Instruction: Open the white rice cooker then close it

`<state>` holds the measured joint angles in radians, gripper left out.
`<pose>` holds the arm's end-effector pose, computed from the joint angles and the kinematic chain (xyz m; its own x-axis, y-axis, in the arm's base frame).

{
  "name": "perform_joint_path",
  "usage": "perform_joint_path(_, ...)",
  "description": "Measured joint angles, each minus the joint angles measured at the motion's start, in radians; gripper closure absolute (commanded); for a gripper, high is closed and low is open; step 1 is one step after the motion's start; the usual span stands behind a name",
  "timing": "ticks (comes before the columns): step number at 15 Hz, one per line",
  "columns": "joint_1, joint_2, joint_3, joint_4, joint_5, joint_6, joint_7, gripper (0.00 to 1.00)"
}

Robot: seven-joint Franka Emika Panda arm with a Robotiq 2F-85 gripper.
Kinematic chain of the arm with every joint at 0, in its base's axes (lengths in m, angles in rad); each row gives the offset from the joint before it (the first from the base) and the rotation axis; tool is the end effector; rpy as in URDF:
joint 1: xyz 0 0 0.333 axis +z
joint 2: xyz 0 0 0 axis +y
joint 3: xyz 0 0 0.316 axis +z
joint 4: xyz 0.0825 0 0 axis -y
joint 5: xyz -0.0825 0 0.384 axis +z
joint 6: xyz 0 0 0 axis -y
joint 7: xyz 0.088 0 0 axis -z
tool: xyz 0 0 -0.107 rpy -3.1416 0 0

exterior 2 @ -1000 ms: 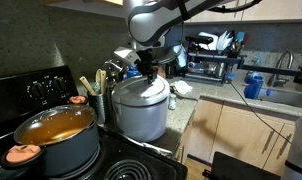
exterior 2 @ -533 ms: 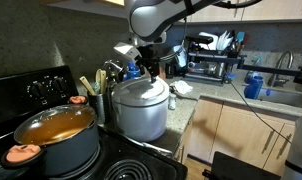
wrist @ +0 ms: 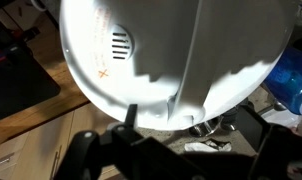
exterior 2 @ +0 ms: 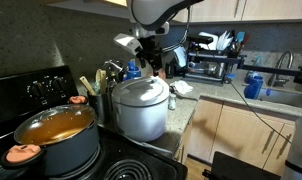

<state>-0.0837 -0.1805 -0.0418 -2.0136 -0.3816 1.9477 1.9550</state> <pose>0.5103 -0.0908 0.5469 -0.3918 -0.8720 0.2934 -0.9158 0.3391 -0.2153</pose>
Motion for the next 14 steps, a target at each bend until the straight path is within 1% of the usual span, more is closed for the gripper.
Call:
perform_joint_path(6, 0.0, -0.046, 0.022, 0.0, -0.002, -0.031, 0.066, 0.0)
perform_joint_path(14, -0.001, -0.048, 0.026, 0.0, -0.003, -0.031, 0.066, 0.0)
